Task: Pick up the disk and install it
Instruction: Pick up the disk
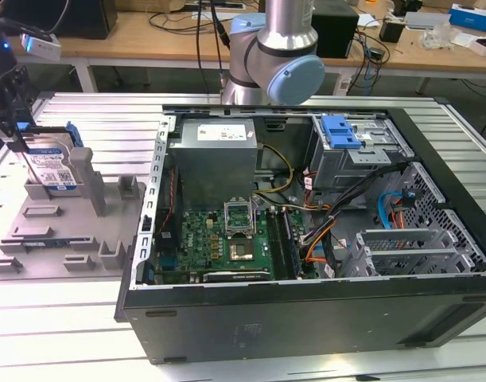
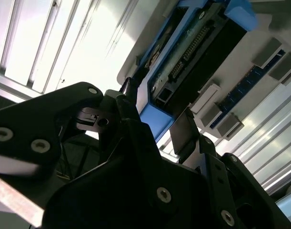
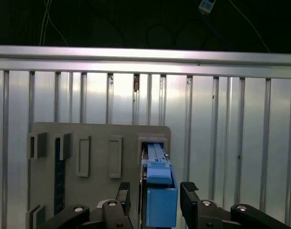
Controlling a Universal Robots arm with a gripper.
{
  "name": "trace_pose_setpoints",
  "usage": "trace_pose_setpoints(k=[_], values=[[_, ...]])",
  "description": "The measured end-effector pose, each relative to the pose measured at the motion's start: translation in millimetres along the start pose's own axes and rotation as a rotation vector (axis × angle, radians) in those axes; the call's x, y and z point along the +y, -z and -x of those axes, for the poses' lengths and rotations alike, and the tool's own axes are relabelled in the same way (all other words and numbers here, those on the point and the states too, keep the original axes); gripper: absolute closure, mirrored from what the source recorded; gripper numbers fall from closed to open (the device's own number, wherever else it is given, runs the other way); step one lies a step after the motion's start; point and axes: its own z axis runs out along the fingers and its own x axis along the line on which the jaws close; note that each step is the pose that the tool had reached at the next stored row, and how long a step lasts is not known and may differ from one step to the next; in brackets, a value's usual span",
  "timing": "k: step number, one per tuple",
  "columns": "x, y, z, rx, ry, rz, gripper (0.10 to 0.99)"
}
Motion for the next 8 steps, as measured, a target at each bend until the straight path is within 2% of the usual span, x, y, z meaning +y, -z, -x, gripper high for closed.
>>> trace_pose_setpoints(k=[8], values=[[0.2, -3.0, 0.1, 0.0, 0.0, 0.0, 0.561]])
